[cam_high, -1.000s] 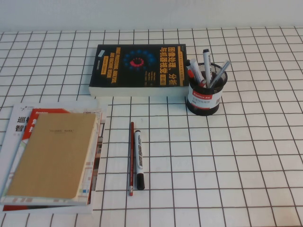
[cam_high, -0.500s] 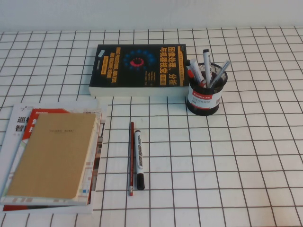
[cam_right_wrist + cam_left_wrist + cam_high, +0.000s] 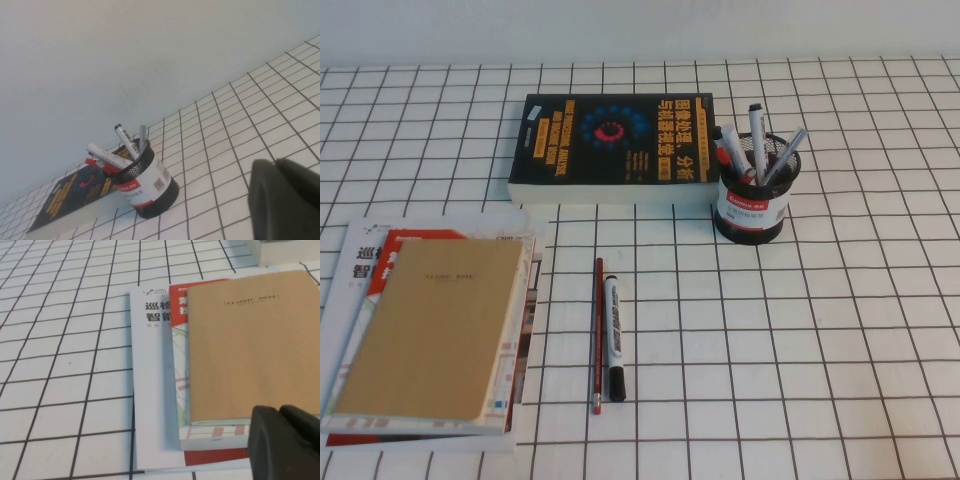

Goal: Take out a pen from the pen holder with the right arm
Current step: 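Take a marker out of the pen holder and lay it on the table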

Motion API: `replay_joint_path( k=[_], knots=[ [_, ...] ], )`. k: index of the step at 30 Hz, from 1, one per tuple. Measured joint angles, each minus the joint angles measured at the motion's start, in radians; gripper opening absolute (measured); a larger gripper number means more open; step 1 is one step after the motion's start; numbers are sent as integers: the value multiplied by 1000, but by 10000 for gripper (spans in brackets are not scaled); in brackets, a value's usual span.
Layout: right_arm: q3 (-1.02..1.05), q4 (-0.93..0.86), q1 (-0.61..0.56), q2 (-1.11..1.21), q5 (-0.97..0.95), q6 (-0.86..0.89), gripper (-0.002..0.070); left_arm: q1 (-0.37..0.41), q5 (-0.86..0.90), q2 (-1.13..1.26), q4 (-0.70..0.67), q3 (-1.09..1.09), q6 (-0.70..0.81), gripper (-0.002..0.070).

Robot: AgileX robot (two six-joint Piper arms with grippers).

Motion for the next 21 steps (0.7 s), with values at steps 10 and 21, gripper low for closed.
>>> replay_joint_path(
  k=[10, 21],
  knots=[
    [-81, 47, 0, 73, 140, 0, -16, 0, 0, 0, 0, 0, 0, -4],
    [-408, 5, 0, 546, 451, -136, -16, 0, 0, 0, 0, 0, 0, -4]
  ],
)
